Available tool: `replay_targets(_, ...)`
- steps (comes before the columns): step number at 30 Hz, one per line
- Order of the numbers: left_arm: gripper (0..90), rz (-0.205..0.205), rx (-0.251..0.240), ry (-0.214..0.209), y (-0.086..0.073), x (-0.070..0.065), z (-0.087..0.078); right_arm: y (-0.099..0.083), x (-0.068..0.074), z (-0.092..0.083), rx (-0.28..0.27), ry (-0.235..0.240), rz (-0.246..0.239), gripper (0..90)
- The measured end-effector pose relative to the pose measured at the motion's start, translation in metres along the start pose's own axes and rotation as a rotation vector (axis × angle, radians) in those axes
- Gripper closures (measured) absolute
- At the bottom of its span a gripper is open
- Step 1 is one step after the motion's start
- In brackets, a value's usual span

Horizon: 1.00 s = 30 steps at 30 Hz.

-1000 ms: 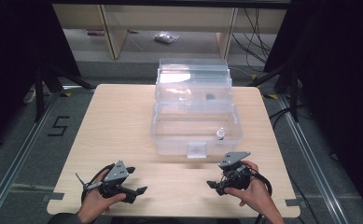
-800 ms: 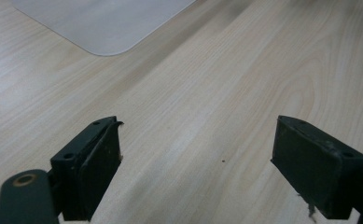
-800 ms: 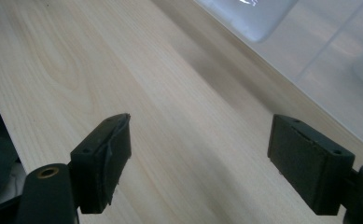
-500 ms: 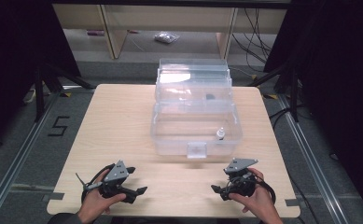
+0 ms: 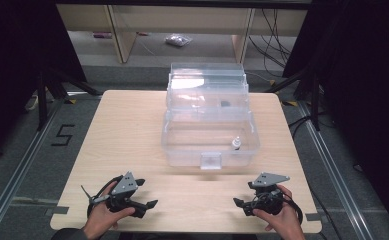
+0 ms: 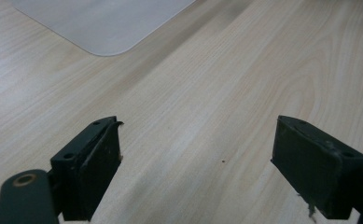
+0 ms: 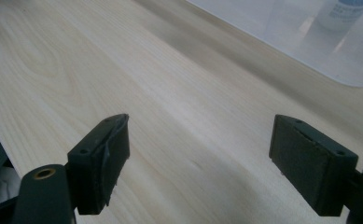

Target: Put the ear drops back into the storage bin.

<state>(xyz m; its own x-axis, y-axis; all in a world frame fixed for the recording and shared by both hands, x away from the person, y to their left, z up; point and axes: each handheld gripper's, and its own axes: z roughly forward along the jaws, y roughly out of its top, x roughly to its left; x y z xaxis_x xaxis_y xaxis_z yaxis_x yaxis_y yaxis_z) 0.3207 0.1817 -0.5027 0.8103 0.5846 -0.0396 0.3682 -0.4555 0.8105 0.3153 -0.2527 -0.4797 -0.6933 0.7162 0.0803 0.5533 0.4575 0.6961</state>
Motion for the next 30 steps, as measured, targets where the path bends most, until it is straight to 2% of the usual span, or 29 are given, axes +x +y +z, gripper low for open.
replay_targets(1,14.8,0.006,0.004,-0.003,0.000,0.000,0.000,-0.001,0.000,-0.001,0.023,0.006,0.002,20.8)
replay_targets(2,14.8,-0.012,-0.010,0.000,0.000,-0.001,0.001,-0.003,-0.001,-0.001,0.017,0.001,-0.015,20.8)
replay_targets(3,14.8,-0.012,-0.009,0.001,0.000,-0.001,0.001,-0.004,0.001,-0.001,0.013,-0.002,0.016,20.7)
replay_targets(4,14.8,-0.011,-0.010,0.001,0.000,-0.001,0.001,-0.006,0.002,-0.001,0.023,0.000,0.018,20.7)
replay_targets(5,14.8,-0.012,-0.008,0.001,0.000,-0.001,0.001,-0.006,-0.001,-0.001,0.017,0.001,-0.010,20.7)
replay_targets(6,14.8,-0.012,-0.010,0.001,0.000,-0.001,0.001,-0.007,-0.001,-0.002,0.037,0.003,0.003,20.2)
replay_targets(7,14.8,-0.012,-0.010,0.001,0.000,-0.001,0.001,-0.009,0.000,0.000,0.021,0.011,0.022,19.8)
replay_targets(9,14.8,-0.011,-0.001,0.001,0.000,0.000,0.000,-0.011,-0.001,-0.002,0.044,0.018,0.006,19.7)
replay_targets(10,14.8,-0.012,-0.009,0.001,0.000,-0.001,0.001,-0.013,0.001,-0.003,0.050,0.000,0.037,19.4)
replay_targets(12,14.8,-0.013,-0.009,0.001,0.000,-0.001,0.001,-0.016,0.002,-0.004,0.044,0.004,0.052,18.6)
replay_targets(15,14.8,-0.013,-0.009,0.001,0.000,-0.001,0.001,-0.020,0.000,-0.006,0.075,-0.001,0.048,18.0)
replay_targets(16,14.8,-0.013,-0.010,0.001,0.000,-0.001,0.001,-0.022,0.000,-0.004,0.057,-0.013,0.043,17.9)
replay_targets(17,14.8,-0.013,-0.009,0.001,0.000,-0.001,0.001,-0.022,0.001,-0.006,0.082,-0.014,0.048,17.9)
replay_targets(18,14.8,-0.012,-0.010,0.001,0.000,-0.001,0.001,-0.023,0.000,-0.006,0.077,-0.015,0.038,17.9)
replay_targets(19,14.8,-0.013,-0.009,0.001,0.000,-0.001,0.001,-0.023,0.005,-0.006,0.083,-0.019,0.088,17.9)
replay_targets(20,14.8,-0.013,-0.011,0.004,0.000,-0.001,0.001,-0.024,0.004,-0.006,0.072,-0.019,0.071,18.0)
replay_targets(21,14.8,-0.014,-0.009,0.001,0.000,-0.001,0.001,-0.025,0.001,-0.005,0.057,-0.025,0.030,18.1)
replay_targets(22,14.8,-0.013,-0.010,0.001,0.000,-0.001,0.001,-0.025,0.004,-0.006,0.069,-0.022,0.061,18.1)
replay_targets(23,14.8,-0.013,-0.010,0.001,0.000,-0.001,0.001,-0.025,0.003,-0.008,0.084,-0.025,0.038,18.1)
replay_targets(27,14.8,-0.013,-0.009,0.000,0.000,-0.001,0.001,-0.026,0.003,-0.006,0.078,-0.043,0.037,18.2)
replay_targets(29,14.8,0.001,0.000,0.002,0.000,0.000,0.000,-0.025,0.000,-0.007,0.089,-0.037,0.006,18.2)
replay_targets(30,14.8,-0.013,-0.010,0.001,0.000,-0.001,0.001,-0.025,0.000,-0.007,0.089,-0.039,0.007,18.2)
